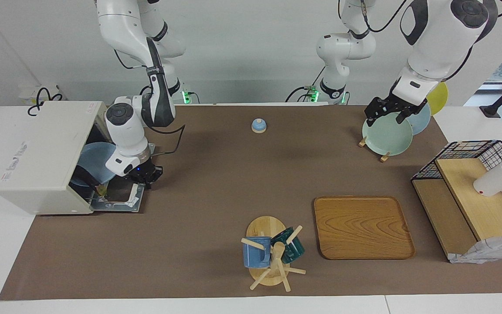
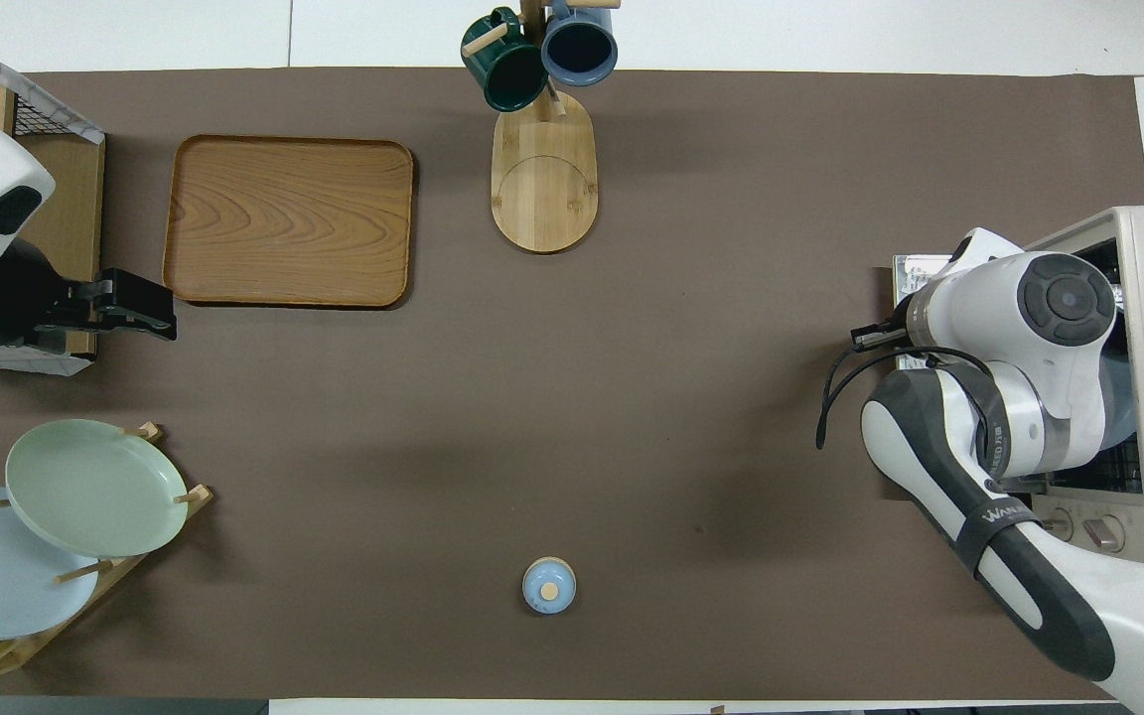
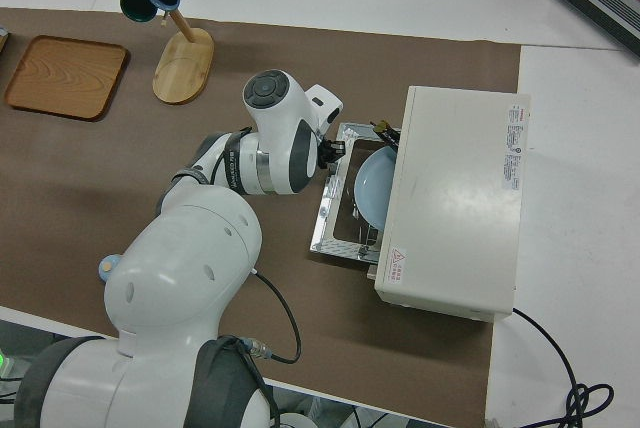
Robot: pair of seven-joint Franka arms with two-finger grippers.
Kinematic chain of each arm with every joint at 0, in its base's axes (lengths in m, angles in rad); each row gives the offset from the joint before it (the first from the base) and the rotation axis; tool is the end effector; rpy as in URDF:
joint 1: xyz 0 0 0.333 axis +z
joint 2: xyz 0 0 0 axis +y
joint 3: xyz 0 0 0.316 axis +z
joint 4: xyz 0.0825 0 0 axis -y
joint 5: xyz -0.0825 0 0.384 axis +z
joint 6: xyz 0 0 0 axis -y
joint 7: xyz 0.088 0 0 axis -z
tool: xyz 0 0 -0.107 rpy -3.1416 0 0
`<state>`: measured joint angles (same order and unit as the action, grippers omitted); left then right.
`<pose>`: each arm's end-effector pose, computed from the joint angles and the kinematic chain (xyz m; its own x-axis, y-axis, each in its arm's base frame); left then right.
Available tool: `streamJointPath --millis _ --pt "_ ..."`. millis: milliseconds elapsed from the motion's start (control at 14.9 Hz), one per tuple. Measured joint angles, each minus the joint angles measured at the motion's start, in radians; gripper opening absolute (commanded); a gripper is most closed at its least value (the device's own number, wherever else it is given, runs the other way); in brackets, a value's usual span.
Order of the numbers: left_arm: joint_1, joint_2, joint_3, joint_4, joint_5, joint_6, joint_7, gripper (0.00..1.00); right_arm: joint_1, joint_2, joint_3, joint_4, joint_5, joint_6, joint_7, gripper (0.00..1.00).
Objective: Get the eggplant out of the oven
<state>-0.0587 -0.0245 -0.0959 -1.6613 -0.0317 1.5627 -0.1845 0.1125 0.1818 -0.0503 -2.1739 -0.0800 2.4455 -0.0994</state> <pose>0.5361 -0.0876 0.5947 0.9965 0.0302 -0.0783 0.0315 -0.9994 0.0152 0.5644 0.0354 0.3173 0.9716 0.2223 0.0807 0.2166 -0.9735 0.0740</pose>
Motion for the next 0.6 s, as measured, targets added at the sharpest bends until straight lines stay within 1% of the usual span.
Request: streamJointPath --millis 67,134,201,269,403,470,604 --pt "0.0 0.0 0.0 0.0 0.0 0.0 0.0 1.0 0.014 -0.001 0.0 0.027 0.002 -0.034 0.001 0.0" --pt "0.0 0.0 0.0 0.0 0.0 0.0 0.0 1.0 0.025 -0.004 0.0 0.065 0.002 -0.092 0.006 0.0" --pt "0.0 0.0 0.0 0.0 0.0 0.0 0.0 1.0 0.03 -0.01 0.0 0.108 0.002 -0.166 0.011 0.14" --pt "0.0 0.0 0.0 0.0 0.0 0.0 0.0 1.0 0.028 -0.02 -0.002 0.149 0.002 -0.244 0.014 0.39" --pt "0.0 0.0 0.0 0.0 0.0 0.0 0.0 1.0 0.018 -0.051 -0.017 0.196 0.002 -0.373 0.027 0.47" --pt "0.0 0.0 0.0 0.0 0.0 0.0 0.0 1.0 0.003 -0.065 -0.021 0.202 0.002 -0.41 0.032 0.48" --pt "0.0 0.0 0.0 0.0 0.0 0.001 -0.002 1.0 -0.039 -0.077 -0.025 0.201 0.002 -0.444 0.032 0.47"
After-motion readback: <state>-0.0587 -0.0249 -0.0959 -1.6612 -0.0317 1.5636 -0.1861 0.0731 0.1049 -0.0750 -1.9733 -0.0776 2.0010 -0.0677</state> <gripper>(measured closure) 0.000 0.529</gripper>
